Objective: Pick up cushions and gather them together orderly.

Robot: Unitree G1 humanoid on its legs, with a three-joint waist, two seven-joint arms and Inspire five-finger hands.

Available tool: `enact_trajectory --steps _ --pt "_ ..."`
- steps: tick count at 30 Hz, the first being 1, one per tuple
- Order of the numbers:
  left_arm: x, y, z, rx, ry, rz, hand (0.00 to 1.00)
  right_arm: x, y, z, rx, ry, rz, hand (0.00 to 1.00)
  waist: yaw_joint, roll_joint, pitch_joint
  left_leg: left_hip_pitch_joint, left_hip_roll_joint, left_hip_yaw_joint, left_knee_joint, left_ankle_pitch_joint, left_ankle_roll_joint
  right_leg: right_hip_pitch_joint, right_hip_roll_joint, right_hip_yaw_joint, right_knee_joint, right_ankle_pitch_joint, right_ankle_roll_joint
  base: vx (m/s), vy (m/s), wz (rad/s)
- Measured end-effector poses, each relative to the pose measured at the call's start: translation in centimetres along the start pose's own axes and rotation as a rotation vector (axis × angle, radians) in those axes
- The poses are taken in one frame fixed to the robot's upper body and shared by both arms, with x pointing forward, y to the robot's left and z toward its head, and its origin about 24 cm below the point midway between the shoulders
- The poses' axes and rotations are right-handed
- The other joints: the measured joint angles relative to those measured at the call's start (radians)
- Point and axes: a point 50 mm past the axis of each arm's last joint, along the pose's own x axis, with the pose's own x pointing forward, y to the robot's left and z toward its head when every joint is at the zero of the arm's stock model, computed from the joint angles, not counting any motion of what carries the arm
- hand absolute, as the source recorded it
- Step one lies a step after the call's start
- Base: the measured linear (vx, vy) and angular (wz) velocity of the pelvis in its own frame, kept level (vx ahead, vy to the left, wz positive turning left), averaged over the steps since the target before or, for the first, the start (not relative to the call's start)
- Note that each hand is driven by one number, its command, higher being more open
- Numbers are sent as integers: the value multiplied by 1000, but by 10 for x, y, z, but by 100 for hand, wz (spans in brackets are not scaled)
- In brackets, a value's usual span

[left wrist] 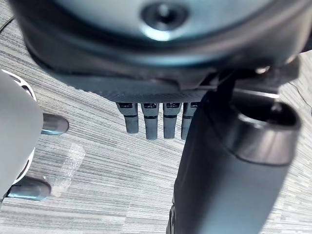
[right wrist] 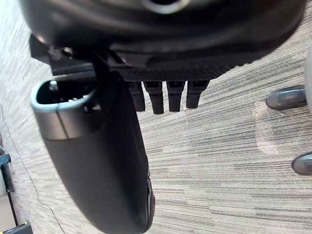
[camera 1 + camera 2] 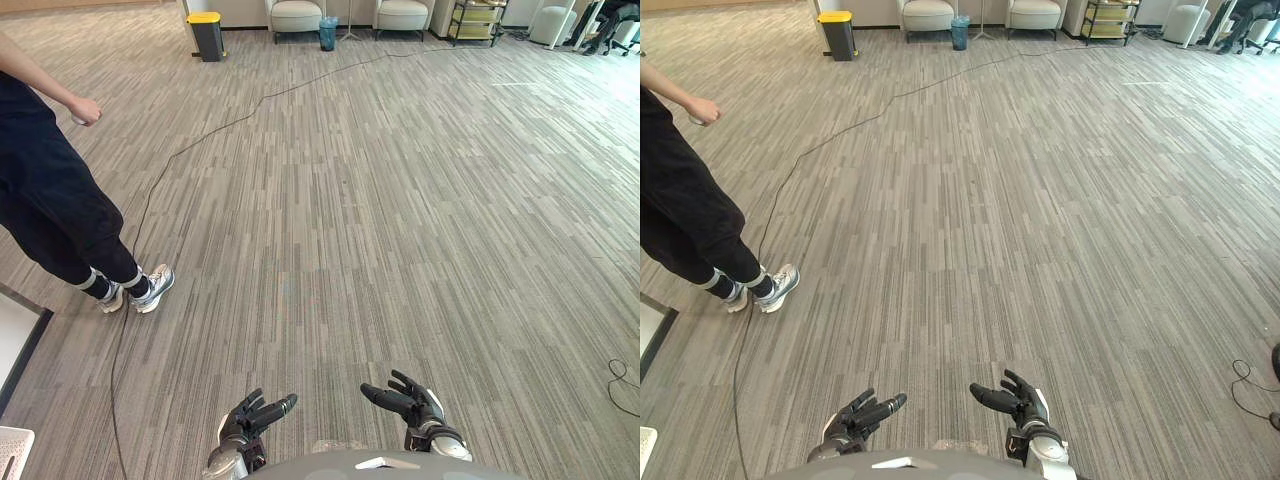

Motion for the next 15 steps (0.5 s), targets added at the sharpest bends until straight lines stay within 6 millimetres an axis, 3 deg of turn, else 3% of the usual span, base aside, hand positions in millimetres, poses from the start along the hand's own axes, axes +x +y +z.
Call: enact_trajectory --steps 15 --pt "0 5 -2 22 6 26 100 2 2 -6 -15 40 5 100 11 -11 0 -4 -15 -40 -36 25 10 2 -10 -40 -17 -1 1 -40 -27 8"
